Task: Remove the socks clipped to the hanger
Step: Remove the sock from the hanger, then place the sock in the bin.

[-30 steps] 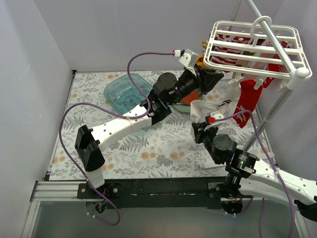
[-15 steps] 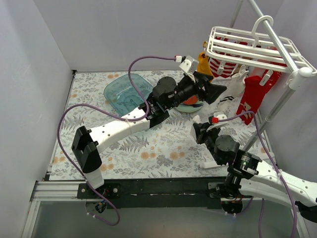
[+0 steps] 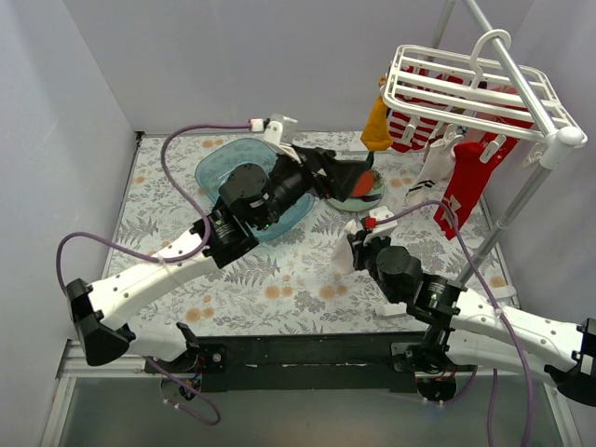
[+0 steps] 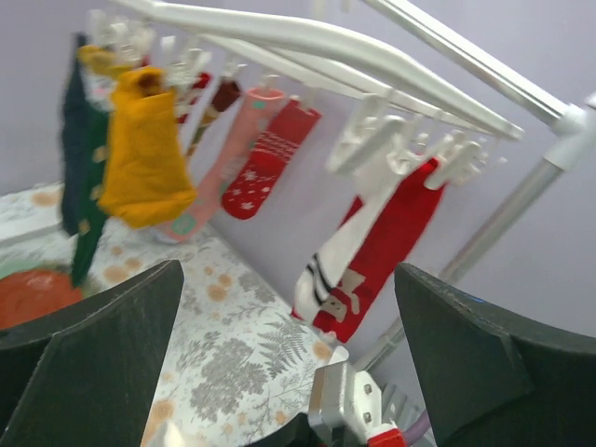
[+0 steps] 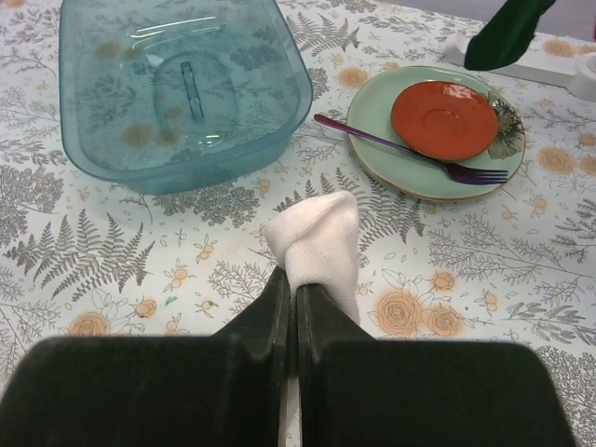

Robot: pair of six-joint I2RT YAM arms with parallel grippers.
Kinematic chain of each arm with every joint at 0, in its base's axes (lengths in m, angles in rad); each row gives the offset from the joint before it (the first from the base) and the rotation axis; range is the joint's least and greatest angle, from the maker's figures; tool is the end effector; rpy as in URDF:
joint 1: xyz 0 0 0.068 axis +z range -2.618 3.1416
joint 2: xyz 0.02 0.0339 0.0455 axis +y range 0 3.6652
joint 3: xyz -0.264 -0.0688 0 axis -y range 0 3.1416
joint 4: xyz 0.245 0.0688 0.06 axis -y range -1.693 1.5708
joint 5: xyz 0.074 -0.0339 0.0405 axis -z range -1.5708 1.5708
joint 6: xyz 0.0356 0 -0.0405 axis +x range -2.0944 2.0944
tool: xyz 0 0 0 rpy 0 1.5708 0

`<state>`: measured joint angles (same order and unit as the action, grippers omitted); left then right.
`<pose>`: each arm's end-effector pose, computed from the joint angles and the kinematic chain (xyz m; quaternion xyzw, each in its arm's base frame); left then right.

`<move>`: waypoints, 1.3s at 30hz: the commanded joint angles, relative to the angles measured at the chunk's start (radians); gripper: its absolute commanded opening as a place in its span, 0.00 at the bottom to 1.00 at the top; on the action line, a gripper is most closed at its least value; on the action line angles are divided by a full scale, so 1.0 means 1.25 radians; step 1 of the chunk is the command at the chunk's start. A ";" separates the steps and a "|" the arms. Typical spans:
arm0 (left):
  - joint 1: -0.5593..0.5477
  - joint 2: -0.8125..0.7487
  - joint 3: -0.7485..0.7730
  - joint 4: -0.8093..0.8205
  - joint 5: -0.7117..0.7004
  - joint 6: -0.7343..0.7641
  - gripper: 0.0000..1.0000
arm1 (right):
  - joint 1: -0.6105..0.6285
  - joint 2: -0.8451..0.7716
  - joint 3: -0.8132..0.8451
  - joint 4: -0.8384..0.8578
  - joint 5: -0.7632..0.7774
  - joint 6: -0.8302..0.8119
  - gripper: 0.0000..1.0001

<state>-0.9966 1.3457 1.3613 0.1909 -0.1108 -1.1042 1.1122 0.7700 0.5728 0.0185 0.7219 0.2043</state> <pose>0.1729 -0.2600 0.4571 -0.0768 0.6263 -0.6551 0.4157 0.1015 0.1524 0.2902 -0.1113 0.7445 0.1526 0.6403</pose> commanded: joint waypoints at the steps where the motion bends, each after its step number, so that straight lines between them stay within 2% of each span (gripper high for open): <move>1: 0.046 -0.085 -0.052 -0.210 -0.211 -0.110 0.98 | -0.002 0.061 0.075 0.086 -0.029 -0.027 0.01; 6: 0.149 -0.195 -0.132 -0.355 -0.191 -0.196 0.98 | -0.002 0.205 0.175 0.135 -0.063 -0.060 0.01; 11: 0.225 -0.233 -0.178 -0.452 -0.152 -0.238 0.98 | -0.004 0.376 0.305 0.181 -0.094 -0.147 0.01; 15: 0.281 -0.263 -0.241 -0.518 -0.121 -0.275 0.98 | -0.034 0.489 0.431 0.194 -0.142 -0.161 0.01; 22: 0.396 -0.307 -0.297 -0.582 -0.129 -0.314 0.98 | -0.125 0.671 0.575 0.228 -0.274 -0.156 0.01; 25: 0.422 -0.305 -0.311 -0.587 -0.120 -0.325 0.98 | -0.158 0.756 0.622 0.229 -0.332 -0.133 0.01; 31: 0.430 -0.295 -0.317 -0.576 -0.105 -0.324 0.98 | -0.188 0.906 0.747 0.180 -0.364 -0.133 0.01; 34: 0.432 -0.284 -0.310 -0.569 -0.099 -0.319 0.98 | -0.193 0.945 0.792 0.139 -0.370 -0.132 0.13; 35: 0.432 -0.281 -0.307 -0.566 -0.093 -0.318 0.98 | -0.194 0.955 0.801 0.129 -0.374 -0.133 0.32; 38: 0.432 -0.278 -0.301 -0.559 -0.084 -0.313 0.98 | -0.193 0.950 0.805 0.116 -0.396 -0.133 0.60; 39: 0.433 -0.276 -0.300 -0.557 -0.084 -0.313 0.98 | -0.193 0.945 0.802 0.115 -0.401 -0.130 0.63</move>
<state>-0.4637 1.0000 0.9680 -0.5220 -0.2356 -1.5032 0.8715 1.9842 1.5188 0.1642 0.2657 0.0444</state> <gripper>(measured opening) 0.982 0.549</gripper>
